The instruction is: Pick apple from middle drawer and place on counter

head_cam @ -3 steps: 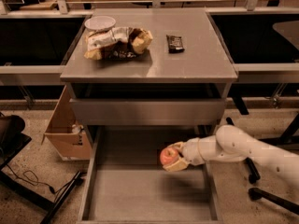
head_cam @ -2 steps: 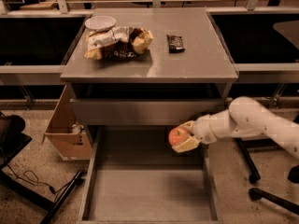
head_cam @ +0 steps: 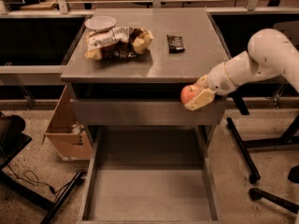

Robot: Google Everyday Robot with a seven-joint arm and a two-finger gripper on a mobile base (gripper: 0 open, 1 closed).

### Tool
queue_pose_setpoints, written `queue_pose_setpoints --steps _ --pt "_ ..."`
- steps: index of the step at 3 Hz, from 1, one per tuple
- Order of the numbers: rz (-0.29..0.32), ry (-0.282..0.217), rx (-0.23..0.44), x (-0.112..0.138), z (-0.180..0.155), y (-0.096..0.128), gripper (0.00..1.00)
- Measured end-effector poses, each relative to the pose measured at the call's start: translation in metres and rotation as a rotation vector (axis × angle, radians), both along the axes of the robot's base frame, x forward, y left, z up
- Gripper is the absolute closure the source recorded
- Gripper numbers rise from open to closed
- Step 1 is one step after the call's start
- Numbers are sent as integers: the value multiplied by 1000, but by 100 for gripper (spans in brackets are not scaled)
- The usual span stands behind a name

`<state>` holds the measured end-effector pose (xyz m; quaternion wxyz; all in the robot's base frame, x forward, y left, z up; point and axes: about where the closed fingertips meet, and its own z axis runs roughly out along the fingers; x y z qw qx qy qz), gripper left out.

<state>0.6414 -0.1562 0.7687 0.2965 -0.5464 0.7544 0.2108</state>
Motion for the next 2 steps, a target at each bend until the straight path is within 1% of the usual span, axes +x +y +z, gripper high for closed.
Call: queue_pose_setpoints --steps 1,2 --pt "-4 -4 -11 4 15 -2 100" --pt "-14 -23 -4 12 34 -4 100"
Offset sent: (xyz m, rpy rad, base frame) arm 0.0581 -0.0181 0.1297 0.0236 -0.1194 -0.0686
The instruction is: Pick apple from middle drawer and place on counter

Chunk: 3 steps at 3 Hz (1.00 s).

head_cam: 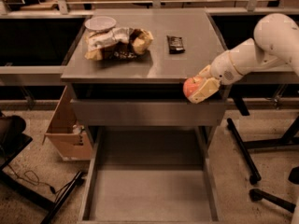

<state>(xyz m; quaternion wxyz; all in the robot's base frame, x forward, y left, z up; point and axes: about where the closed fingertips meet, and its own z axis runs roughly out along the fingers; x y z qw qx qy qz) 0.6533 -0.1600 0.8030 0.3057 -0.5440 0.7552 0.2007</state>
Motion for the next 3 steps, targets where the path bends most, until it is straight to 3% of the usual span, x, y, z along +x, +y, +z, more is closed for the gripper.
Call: queue_pose_setpoints --steps 1,3 --pt "3 25 4 2 -1 5 100" --pt "5 11 16 5 -2 6 100"
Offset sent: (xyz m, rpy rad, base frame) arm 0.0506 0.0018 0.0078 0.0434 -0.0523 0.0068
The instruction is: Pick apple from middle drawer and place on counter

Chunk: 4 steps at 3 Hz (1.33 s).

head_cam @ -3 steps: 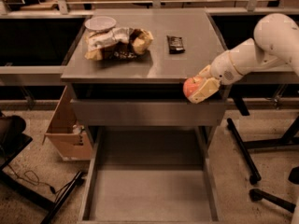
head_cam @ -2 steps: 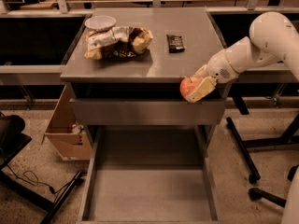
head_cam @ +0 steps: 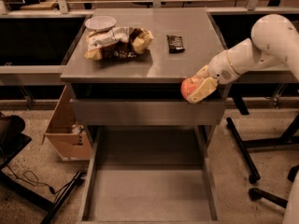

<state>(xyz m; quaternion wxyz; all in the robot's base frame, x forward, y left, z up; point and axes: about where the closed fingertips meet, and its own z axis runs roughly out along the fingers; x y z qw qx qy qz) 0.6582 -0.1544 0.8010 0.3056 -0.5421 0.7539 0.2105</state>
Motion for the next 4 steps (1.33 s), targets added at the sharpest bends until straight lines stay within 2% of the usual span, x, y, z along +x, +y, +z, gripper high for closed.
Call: queue_pose_setpoints --steps 1,3,4 --pt "-10 -20 9 2 9 -3 100" --pt "-59 -159 64 36 91 -7 100" --pt "-93 -203 93 55 116 -7 100"
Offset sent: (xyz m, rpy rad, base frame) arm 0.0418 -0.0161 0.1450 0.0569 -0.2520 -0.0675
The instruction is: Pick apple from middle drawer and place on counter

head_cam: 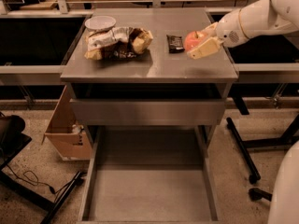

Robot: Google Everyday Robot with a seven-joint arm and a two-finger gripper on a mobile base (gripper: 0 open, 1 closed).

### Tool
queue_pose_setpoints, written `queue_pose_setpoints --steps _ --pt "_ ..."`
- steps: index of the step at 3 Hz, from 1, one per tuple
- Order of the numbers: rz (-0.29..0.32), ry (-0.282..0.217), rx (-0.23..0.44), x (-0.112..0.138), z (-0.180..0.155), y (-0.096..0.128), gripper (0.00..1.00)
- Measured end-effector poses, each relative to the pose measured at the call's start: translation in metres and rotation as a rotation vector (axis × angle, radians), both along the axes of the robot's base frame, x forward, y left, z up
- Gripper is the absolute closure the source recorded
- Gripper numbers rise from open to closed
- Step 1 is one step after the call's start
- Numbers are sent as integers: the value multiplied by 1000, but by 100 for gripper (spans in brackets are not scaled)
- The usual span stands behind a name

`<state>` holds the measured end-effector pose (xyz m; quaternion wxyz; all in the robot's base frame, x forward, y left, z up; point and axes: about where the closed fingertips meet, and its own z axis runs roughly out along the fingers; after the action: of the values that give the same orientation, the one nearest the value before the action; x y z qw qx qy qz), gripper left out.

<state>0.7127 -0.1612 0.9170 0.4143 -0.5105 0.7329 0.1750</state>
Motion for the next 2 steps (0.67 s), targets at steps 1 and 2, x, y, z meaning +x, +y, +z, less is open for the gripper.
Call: queue_pose_setpoints --steps 1,2 --pt "-33 34 27 21 -19 -1 100" --pt "-56 122 55 39 -77 -2 100"
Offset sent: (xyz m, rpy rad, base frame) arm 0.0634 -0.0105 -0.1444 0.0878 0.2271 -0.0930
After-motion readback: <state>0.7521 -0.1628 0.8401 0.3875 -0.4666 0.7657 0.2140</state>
